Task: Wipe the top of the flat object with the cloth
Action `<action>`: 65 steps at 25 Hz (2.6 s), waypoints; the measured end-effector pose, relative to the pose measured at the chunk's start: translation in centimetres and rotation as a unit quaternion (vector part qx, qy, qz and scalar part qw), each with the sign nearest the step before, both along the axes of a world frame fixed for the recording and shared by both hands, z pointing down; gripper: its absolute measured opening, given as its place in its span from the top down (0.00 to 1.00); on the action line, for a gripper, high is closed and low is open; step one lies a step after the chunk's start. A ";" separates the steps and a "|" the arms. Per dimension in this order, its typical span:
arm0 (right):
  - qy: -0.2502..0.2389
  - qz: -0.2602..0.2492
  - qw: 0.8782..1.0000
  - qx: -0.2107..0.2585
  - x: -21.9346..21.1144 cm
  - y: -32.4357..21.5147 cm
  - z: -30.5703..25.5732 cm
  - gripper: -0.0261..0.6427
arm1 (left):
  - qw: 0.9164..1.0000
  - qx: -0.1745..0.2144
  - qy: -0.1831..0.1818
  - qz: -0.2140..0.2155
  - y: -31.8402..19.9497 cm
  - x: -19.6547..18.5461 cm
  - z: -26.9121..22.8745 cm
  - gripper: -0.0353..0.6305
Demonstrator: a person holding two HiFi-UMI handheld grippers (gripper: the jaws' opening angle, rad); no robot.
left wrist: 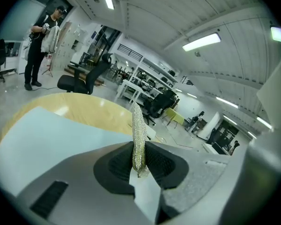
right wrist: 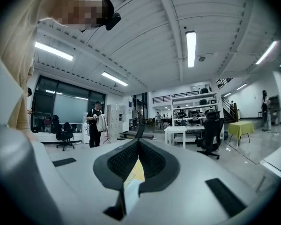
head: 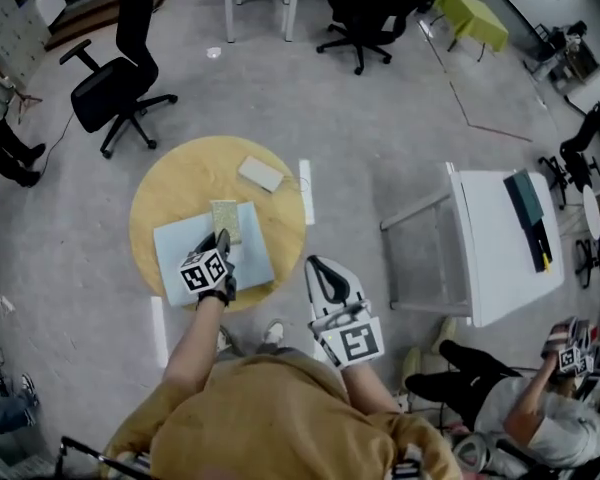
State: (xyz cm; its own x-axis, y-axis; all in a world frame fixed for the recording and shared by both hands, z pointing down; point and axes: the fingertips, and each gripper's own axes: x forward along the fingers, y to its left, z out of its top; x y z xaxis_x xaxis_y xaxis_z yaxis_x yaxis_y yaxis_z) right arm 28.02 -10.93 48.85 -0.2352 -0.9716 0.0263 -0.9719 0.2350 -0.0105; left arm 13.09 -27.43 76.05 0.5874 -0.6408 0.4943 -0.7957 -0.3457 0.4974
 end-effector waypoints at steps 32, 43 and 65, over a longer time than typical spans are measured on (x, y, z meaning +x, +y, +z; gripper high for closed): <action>-0.036 -0.087 0.996 -0.003 -4.1 -6.6 1.2 0.96 | 0.990 -0.047 -0.128 -0.029 -1.6 -11.3 3.6 0.85; -0.037 -0.119 0.992 -0.009 -13.1 -7.1 0.3 0.96 | 0.985 -0.053 -0.154 -0.057 -0.8 -23.1 3.5 0.85; -0.010 -0.032 0.999 0.008 -21.1 -4.4 -1.8 0.96 | 0.992 -0.041 -0.120 -0.018 -3.9 -30.9 3.0 0.85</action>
